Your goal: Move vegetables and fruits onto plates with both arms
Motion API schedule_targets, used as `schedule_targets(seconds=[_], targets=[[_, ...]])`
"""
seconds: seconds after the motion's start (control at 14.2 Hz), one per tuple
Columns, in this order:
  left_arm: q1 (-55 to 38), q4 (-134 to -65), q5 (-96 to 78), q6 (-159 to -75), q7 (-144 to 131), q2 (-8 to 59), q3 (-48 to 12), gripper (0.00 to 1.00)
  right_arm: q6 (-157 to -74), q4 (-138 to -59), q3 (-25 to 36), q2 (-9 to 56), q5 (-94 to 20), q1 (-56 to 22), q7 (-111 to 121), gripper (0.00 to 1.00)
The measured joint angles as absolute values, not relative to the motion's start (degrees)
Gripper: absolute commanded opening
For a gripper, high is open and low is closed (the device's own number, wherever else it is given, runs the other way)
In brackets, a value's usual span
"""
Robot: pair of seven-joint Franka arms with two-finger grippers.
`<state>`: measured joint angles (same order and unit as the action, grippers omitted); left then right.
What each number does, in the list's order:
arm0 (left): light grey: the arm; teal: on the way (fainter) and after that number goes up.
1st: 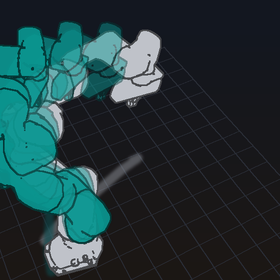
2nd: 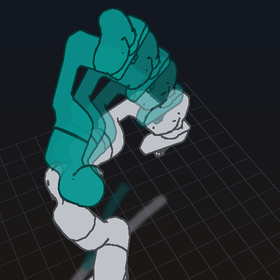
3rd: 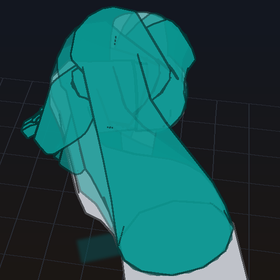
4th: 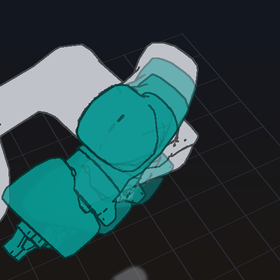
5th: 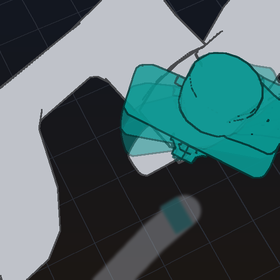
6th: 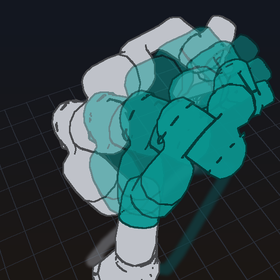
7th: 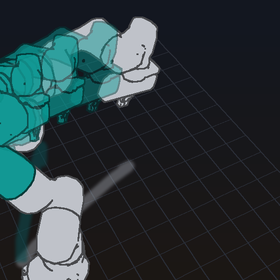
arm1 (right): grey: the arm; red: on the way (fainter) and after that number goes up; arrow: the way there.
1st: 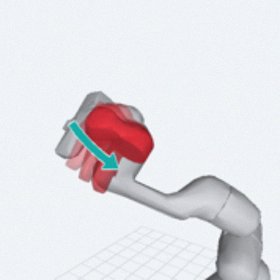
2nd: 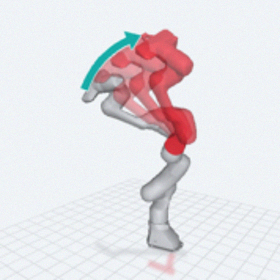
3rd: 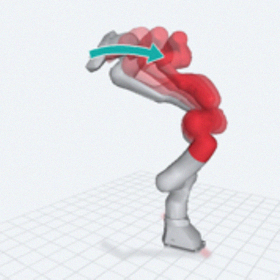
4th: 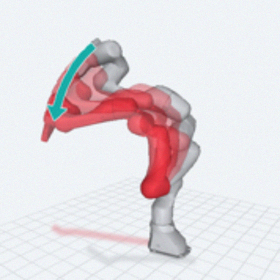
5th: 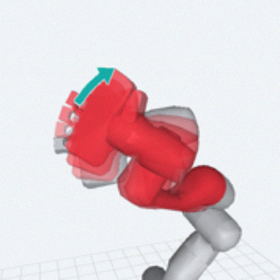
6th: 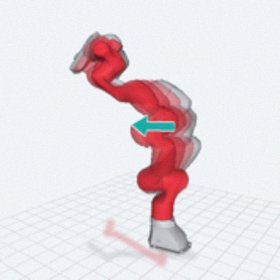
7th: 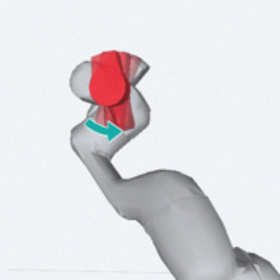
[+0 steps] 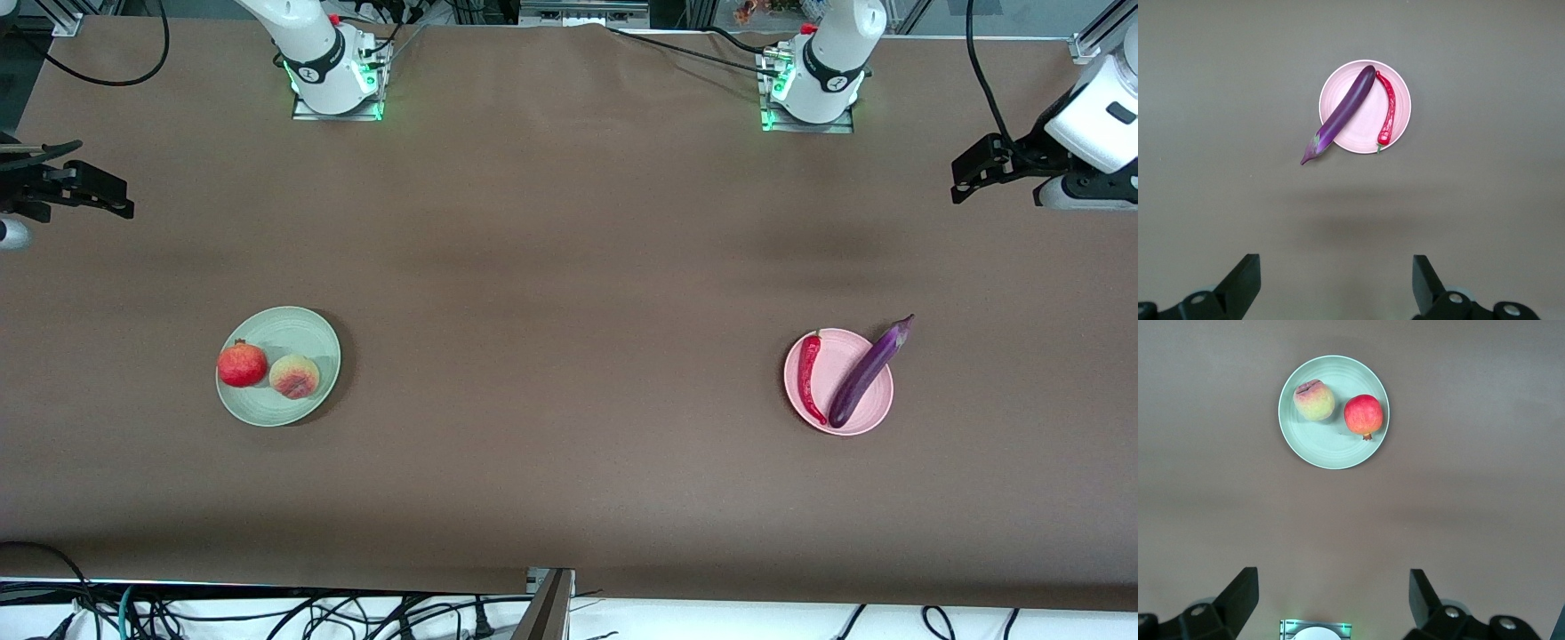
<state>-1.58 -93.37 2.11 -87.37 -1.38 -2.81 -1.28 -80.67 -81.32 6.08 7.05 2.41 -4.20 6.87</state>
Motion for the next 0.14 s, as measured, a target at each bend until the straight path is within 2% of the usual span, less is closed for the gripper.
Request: schedule_targets(seconds=[0.14], targets=[[-1.56, -89.94, 2.11, -86.18, -1.01, 0.17, -1.19, 1.0, -80.68, -81.32, 6.07, 7.05, 2.41, -4.2, 6.87, 1.0]])
